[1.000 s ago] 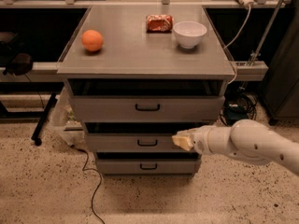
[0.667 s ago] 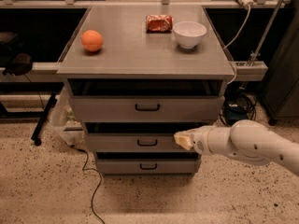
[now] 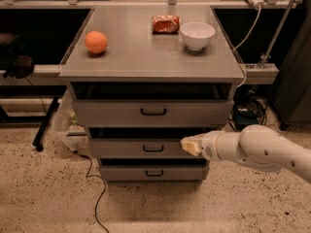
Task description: Open middle drawer
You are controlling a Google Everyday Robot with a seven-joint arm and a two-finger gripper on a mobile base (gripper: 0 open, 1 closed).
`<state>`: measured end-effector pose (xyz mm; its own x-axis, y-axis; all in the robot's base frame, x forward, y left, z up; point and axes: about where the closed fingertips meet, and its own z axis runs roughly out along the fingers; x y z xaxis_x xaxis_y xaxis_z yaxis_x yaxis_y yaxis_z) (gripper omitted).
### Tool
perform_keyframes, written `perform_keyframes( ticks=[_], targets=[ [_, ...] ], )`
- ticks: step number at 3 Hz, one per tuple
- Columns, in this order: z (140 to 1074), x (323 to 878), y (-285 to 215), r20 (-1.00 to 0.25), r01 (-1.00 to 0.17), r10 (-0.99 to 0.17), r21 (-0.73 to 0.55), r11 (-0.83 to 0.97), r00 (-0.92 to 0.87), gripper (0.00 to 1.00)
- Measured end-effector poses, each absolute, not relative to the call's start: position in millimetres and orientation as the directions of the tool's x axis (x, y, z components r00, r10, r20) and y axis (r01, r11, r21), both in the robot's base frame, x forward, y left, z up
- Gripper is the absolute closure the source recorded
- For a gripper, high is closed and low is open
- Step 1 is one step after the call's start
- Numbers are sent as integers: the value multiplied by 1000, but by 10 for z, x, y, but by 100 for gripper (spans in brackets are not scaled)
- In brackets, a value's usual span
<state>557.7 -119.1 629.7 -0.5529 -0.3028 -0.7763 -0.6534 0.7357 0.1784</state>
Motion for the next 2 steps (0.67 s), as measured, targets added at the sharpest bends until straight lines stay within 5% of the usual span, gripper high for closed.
perform_keyframes(
  ticks=[2],
  targets=[
    [5934, 5886, -1180, -837, -589, -157, 222, 777, -524, 100]
  ],
)
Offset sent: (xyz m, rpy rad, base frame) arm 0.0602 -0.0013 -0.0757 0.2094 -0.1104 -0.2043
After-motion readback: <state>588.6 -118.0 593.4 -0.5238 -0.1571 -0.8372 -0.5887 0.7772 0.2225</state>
